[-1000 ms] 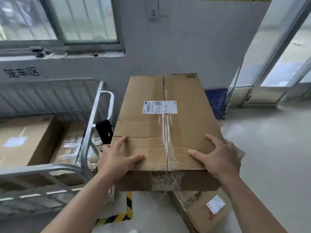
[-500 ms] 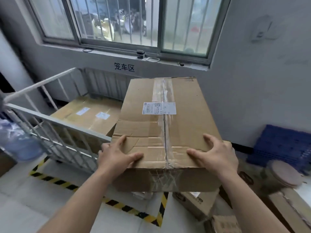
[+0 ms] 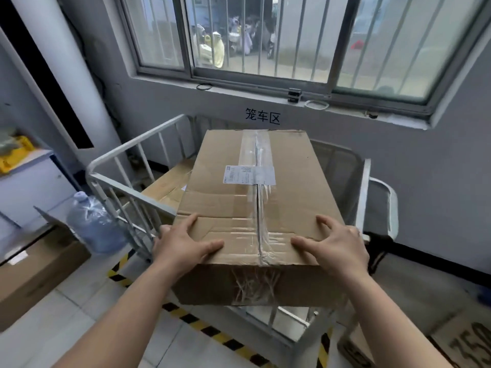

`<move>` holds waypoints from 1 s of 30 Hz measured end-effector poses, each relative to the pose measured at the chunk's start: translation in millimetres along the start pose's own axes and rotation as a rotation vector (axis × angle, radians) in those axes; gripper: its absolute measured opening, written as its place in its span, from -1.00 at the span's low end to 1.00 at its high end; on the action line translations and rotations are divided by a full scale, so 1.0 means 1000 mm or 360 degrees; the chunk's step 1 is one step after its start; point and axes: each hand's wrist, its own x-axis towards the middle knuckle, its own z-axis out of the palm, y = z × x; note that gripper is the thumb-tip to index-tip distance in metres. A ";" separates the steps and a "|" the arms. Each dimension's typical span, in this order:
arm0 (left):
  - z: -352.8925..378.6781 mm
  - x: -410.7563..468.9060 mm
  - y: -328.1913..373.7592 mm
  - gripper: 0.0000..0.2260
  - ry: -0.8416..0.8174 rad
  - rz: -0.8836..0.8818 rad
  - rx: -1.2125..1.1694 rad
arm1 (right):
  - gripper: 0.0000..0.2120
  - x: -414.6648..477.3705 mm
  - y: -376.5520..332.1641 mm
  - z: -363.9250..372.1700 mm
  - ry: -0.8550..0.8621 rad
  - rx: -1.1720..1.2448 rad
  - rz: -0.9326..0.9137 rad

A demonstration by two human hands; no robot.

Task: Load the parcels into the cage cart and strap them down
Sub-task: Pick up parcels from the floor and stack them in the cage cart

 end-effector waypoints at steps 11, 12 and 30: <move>-0.036 0.132 -0.013 -0.16 0.0024 -0.0165 -0.0053 | -0.21 0.110 -0.100 0.067 -0.0133 -0.0064 -0.0063; -0.038 0.145 -0.012 -0.15 0.0026 -0.0183 -0.0068 | -0.21 0.123 -0.108 0.072 -0.0144 -0.0079 -0.0074; -0.107 0.389 -0.048 -0.12 -0.0080 -0.0282 -0.0021 | -0.21 0.278 -0.272 0.193 -0.0300 -0.0157 0.0038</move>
